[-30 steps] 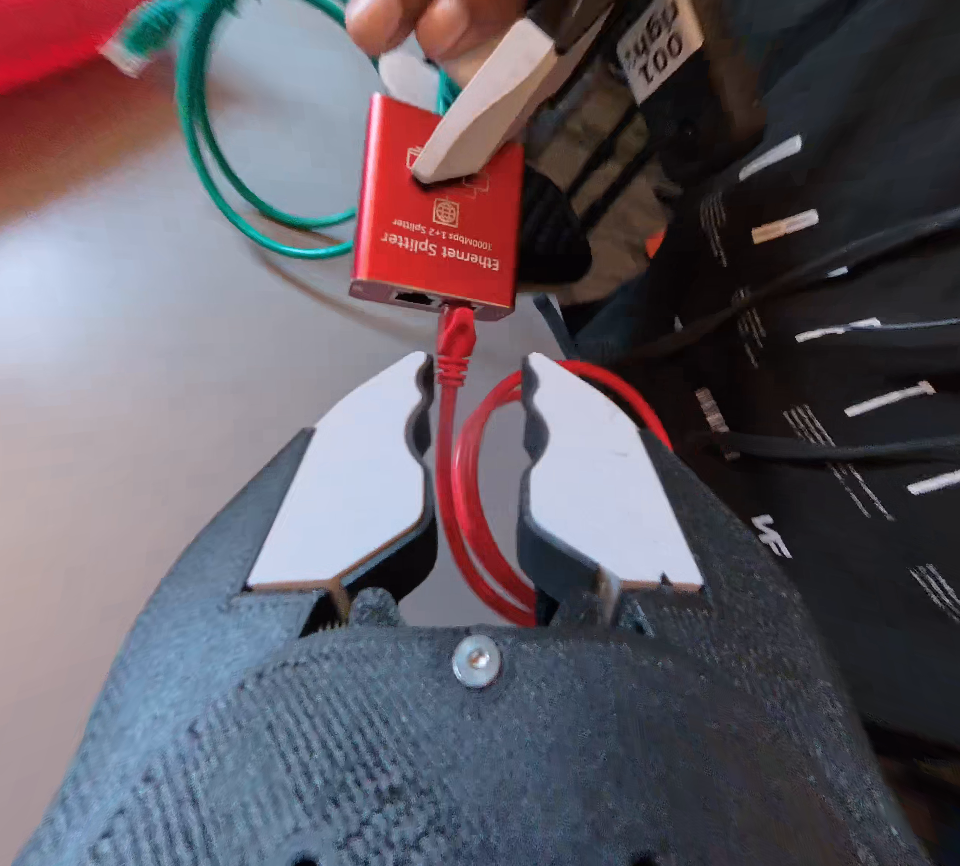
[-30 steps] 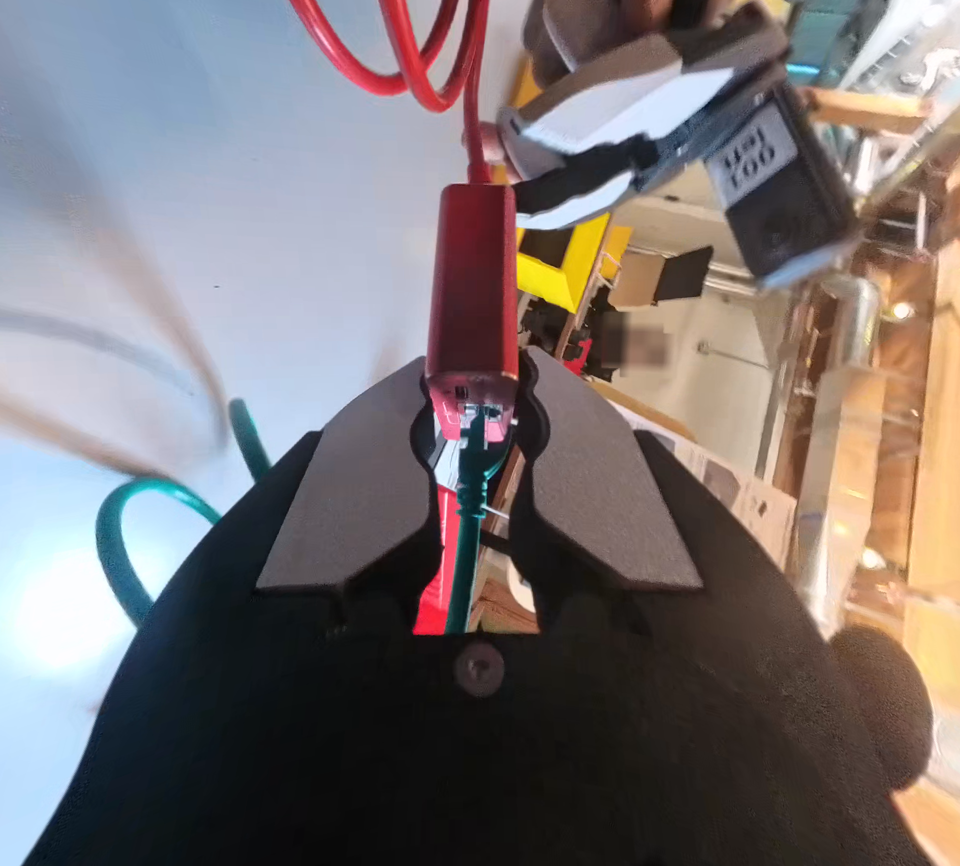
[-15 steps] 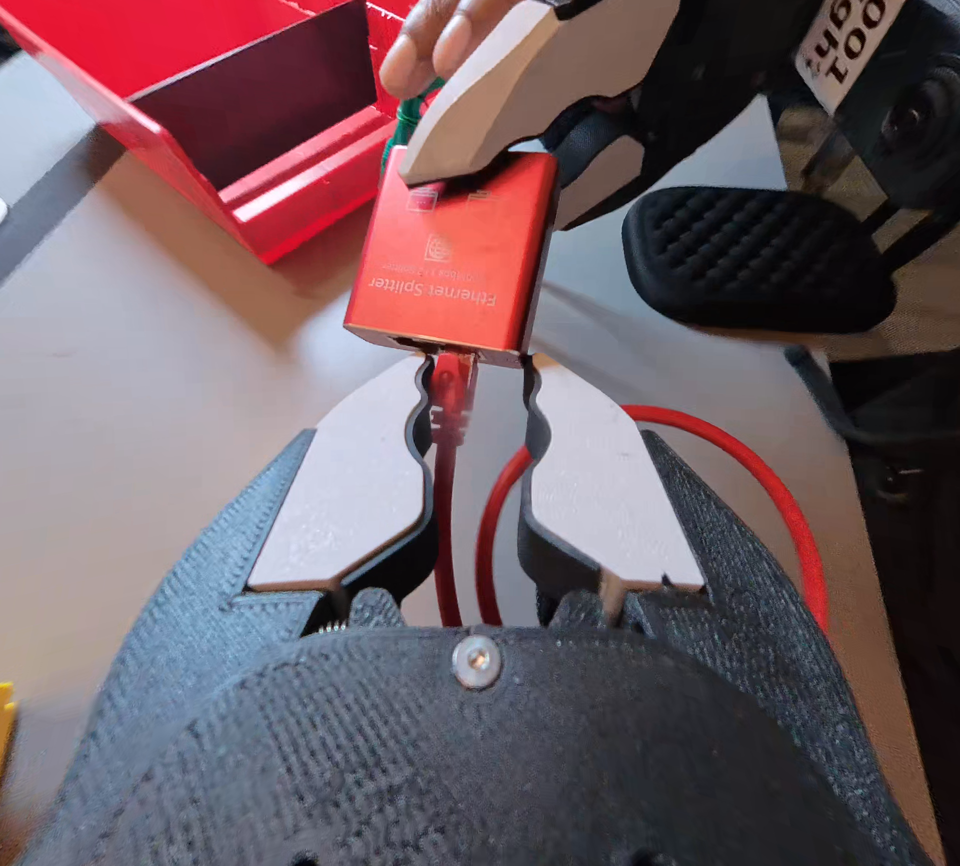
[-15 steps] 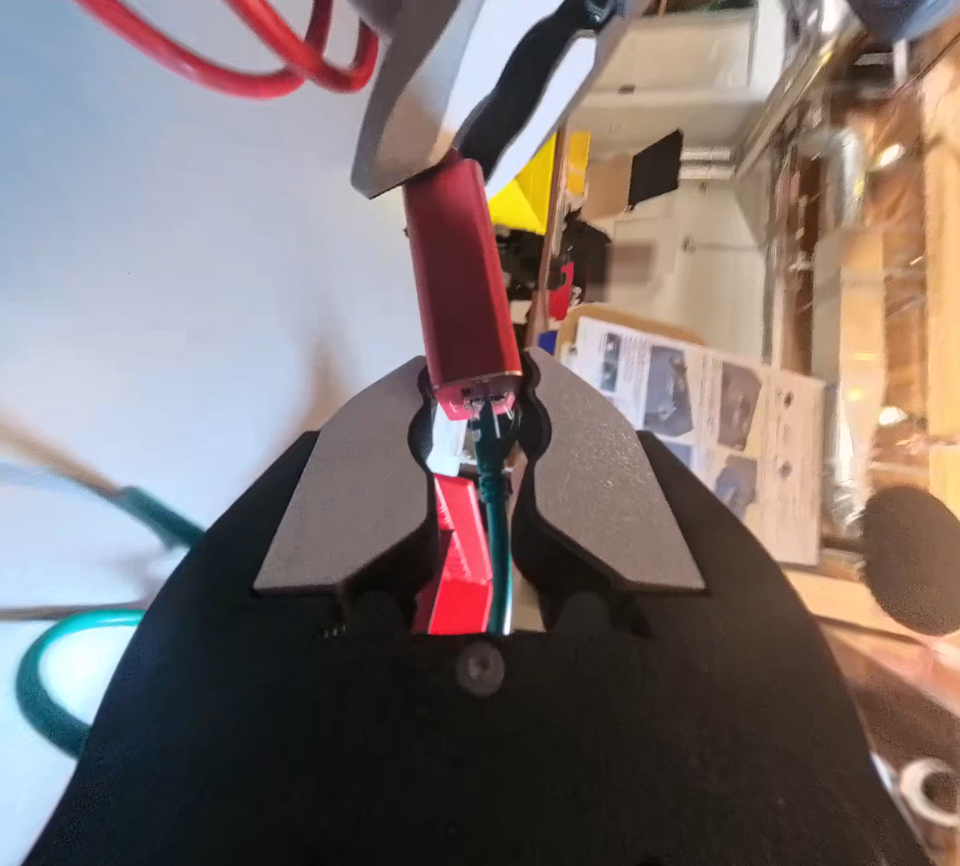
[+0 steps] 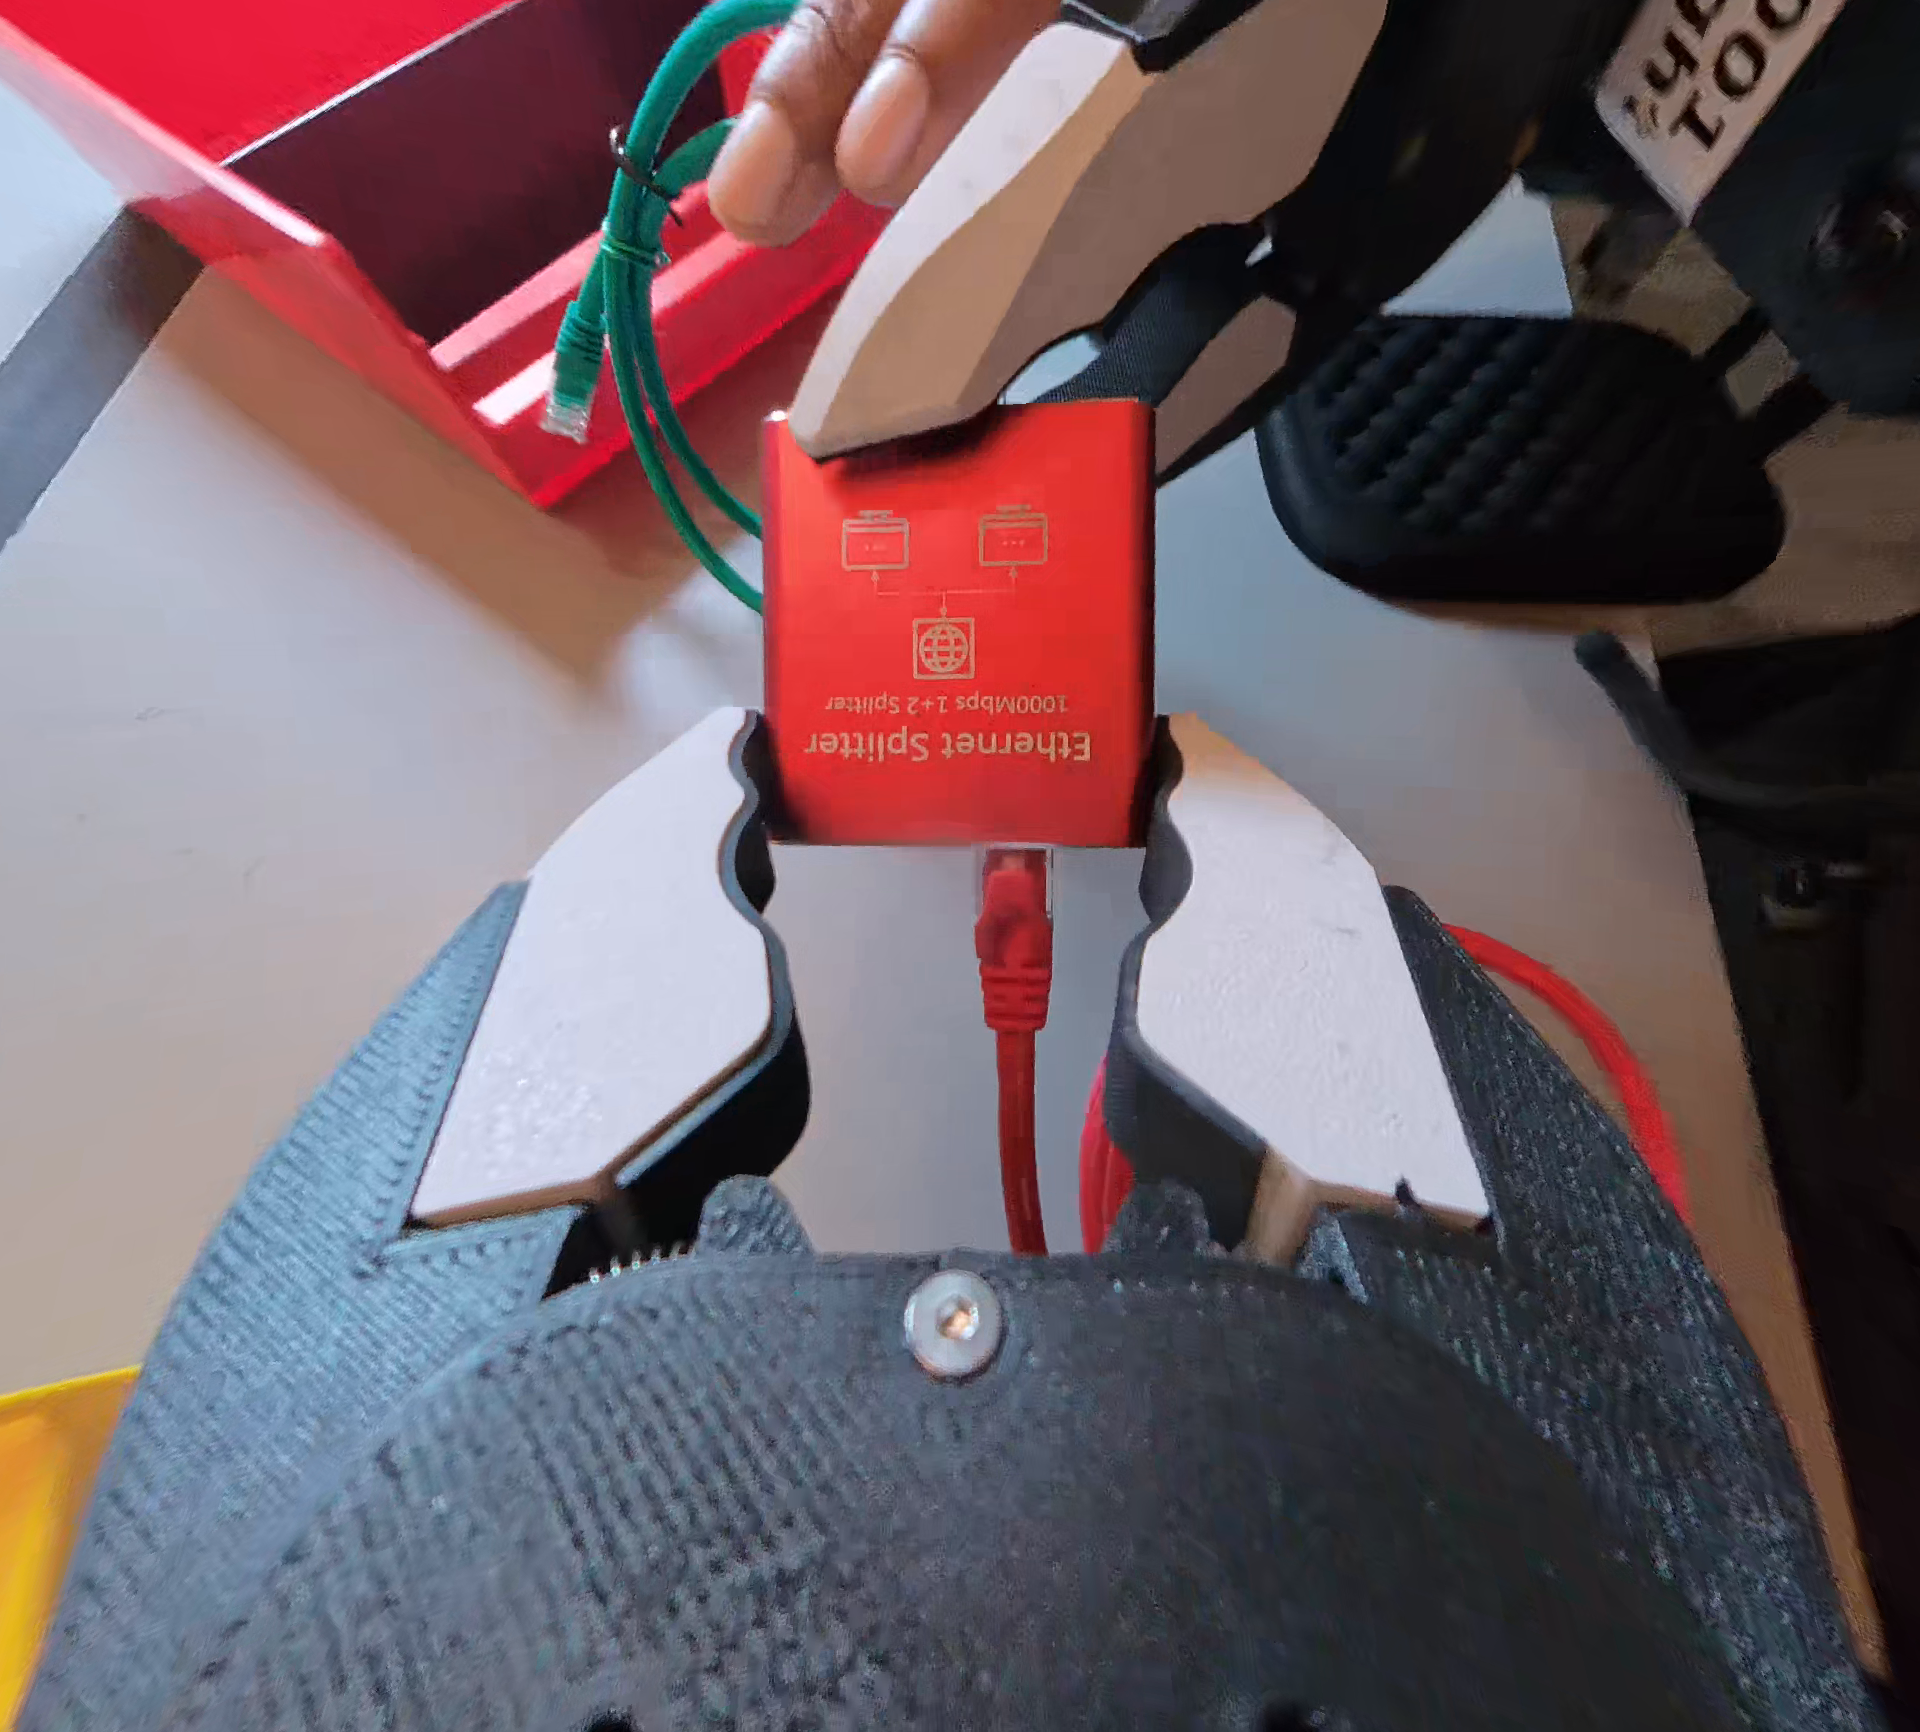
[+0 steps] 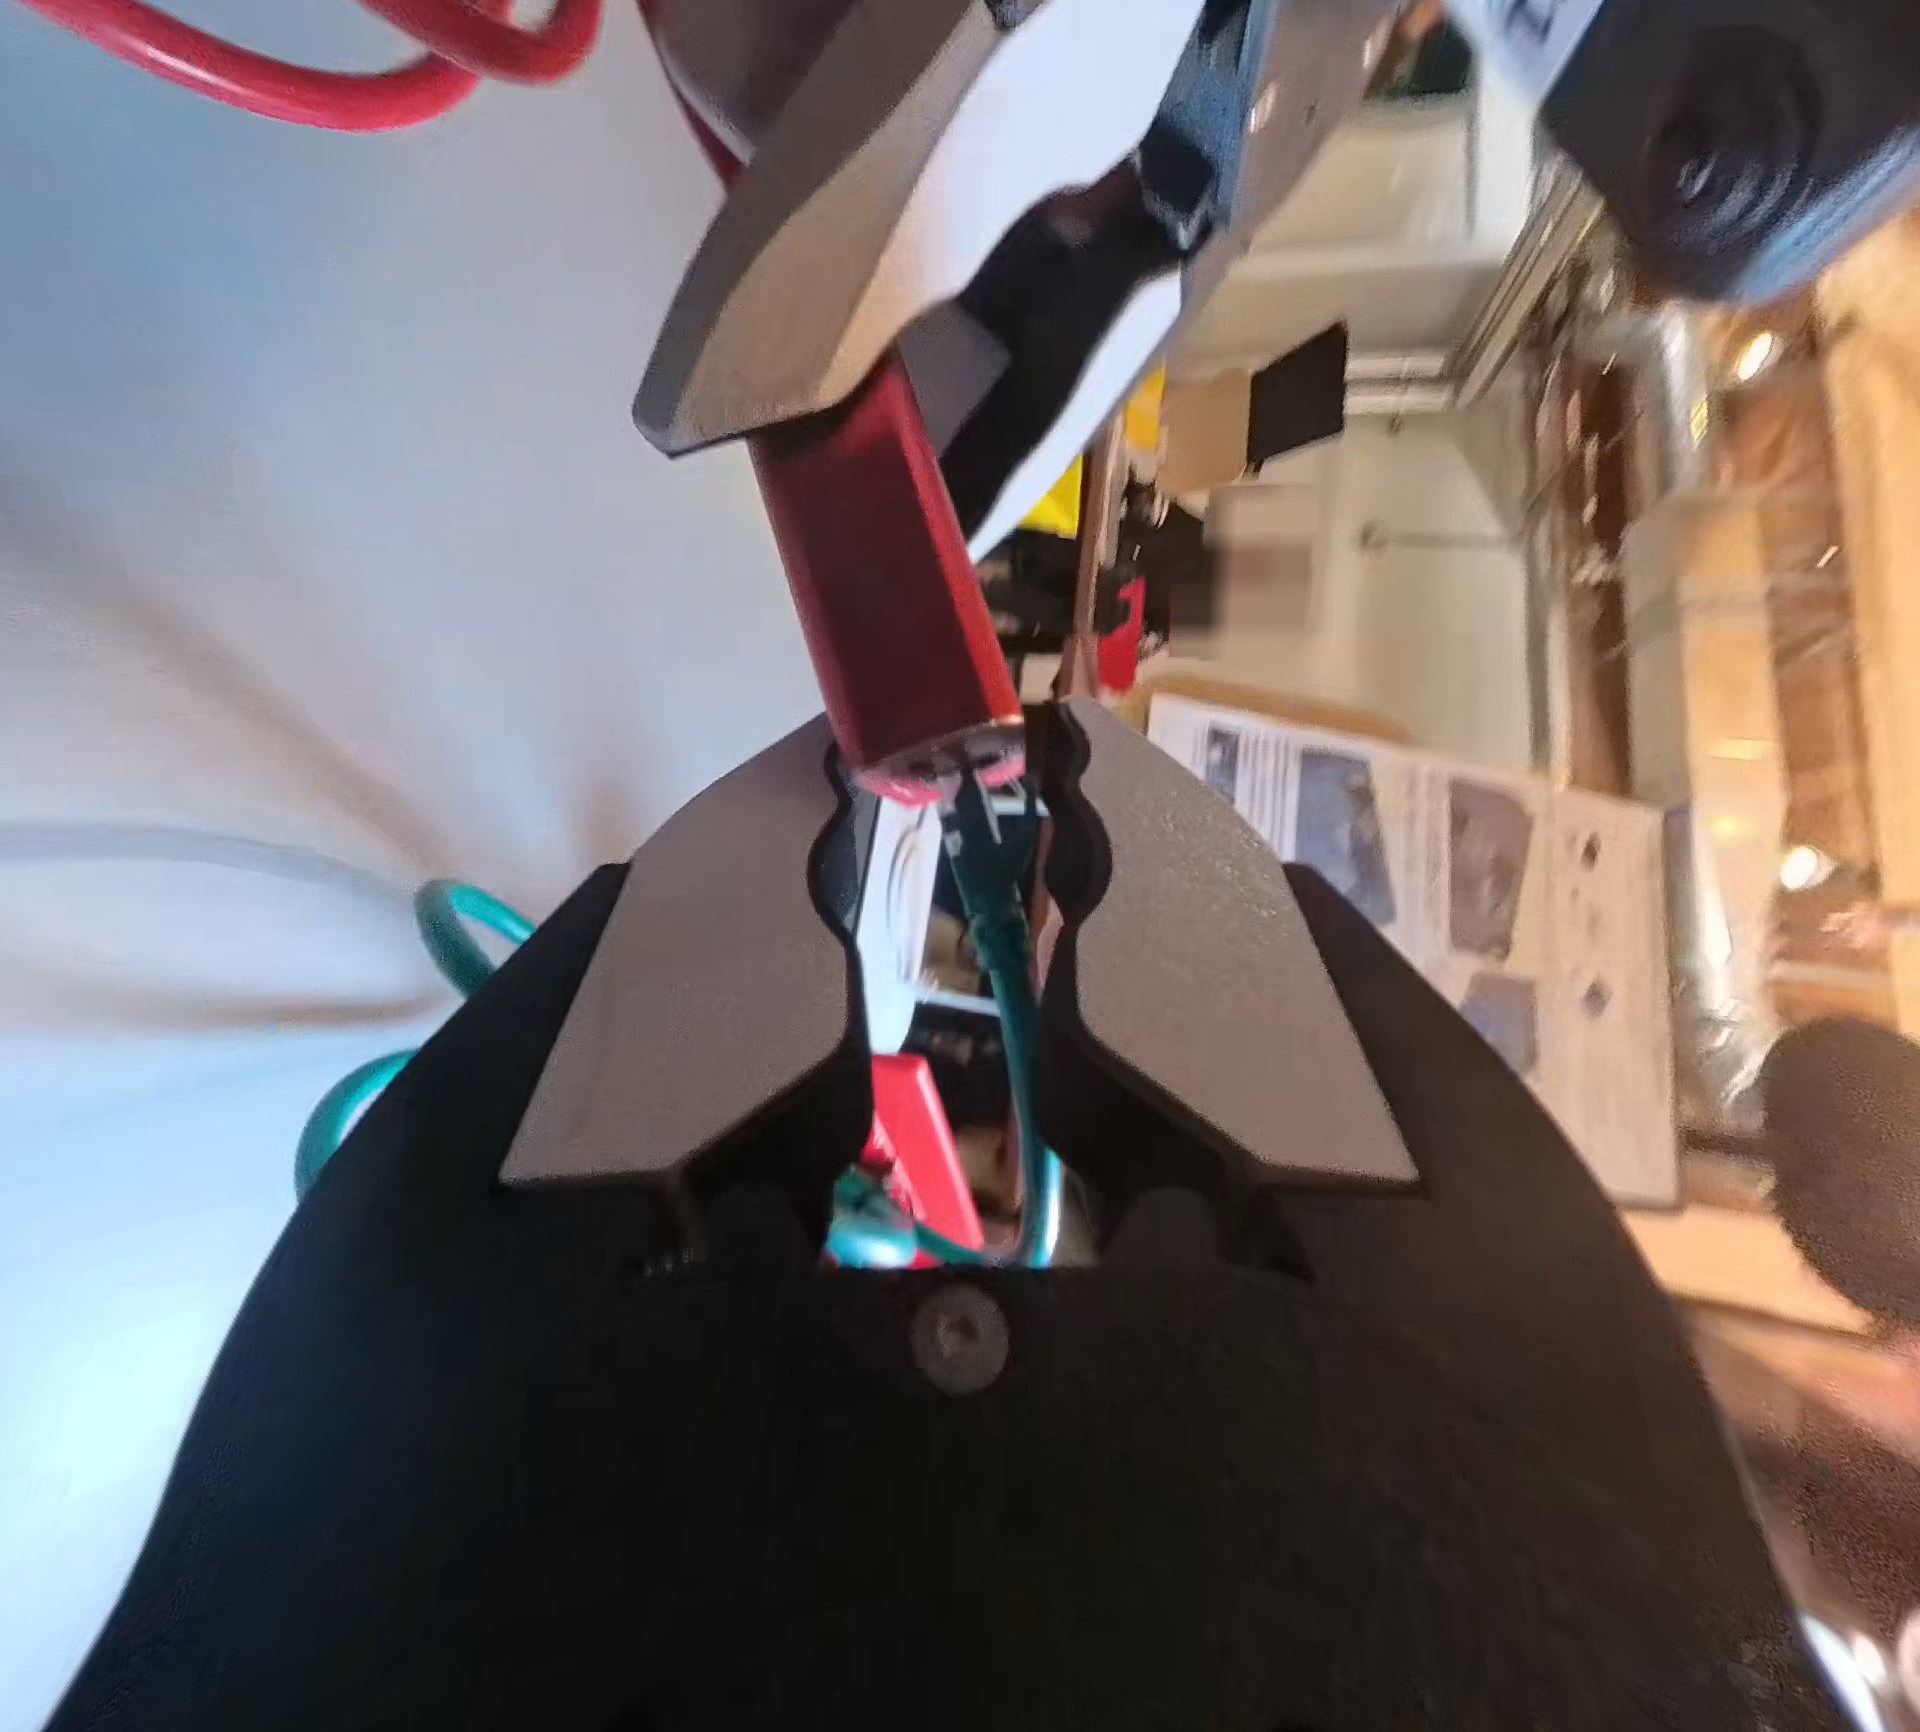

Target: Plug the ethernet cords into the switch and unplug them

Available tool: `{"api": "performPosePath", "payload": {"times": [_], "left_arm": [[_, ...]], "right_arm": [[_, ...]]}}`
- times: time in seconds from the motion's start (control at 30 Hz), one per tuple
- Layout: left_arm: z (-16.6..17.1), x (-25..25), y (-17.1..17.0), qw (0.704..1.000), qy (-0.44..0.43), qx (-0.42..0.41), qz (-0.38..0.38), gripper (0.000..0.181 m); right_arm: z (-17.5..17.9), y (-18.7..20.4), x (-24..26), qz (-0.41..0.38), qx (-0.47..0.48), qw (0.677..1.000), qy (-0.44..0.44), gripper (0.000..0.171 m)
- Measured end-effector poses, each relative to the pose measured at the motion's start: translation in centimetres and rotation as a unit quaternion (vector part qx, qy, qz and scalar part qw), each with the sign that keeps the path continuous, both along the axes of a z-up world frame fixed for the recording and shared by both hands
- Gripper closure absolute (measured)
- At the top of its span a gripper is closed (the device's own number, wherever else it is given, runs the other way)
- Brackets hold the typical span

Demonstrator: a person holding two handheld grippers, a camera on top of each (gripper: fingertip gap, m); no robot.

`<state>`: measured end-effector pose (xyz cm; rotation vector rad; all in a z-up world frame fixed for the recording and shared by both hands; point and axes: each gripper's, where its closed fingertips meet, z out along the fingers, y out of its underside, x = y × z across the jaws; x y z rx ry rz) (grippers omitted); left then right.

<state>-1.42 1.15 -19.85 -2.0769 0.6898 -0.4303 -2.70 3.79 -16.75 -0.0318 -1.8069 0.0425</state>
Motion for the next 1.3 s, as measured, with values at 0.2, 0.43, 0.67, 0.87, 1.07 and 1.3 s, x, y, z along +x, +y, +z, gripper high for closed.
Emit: {"api": "performPosePath", "payload": {"times": [0.2,0.43,0.67,0.87,1.07,1.3], "left_arm": [[5.0,-3.7,3.0,0.997,-0.044,-0.016,0.06,0.112],[7.4,-3.3,4.1,0.998,-0.025,-0.023,0.062,0.112],[8.8,-6.2,3.0,0.996,-0.027,0.036,0.076,0.114],[17.7,-13.1,-0.8,0.951,-0.15,0.219,0.155,0.126],[10.2,-24.2,-3.2,0.933,0.018,0.1,0.345,0.136],[-0.9,-28.6,-3.4,0.896,0.121,-0.123,0.409,0.136]], "right_arm": [[5.3,2.8,-1.6,-0.102,-0.028,0.994,0.039,0.12],[5.1,3.2,-5.9,-0.169,0.007,0.985,0.025,0.135],[5.6,2.6,-8.8,-0.137,-0.045,0.984,0.107,0.141],[8.7,4.5,-6.3,-0.116,-0.104,0.974,0.165,0.141],[13.2,6.7,-3.3,-0.12,-0.179,0.95,0.225,0.137],[14.0,8.0,-2.2,-0.12,-0.205,0.943,0.232,0.124]]}}
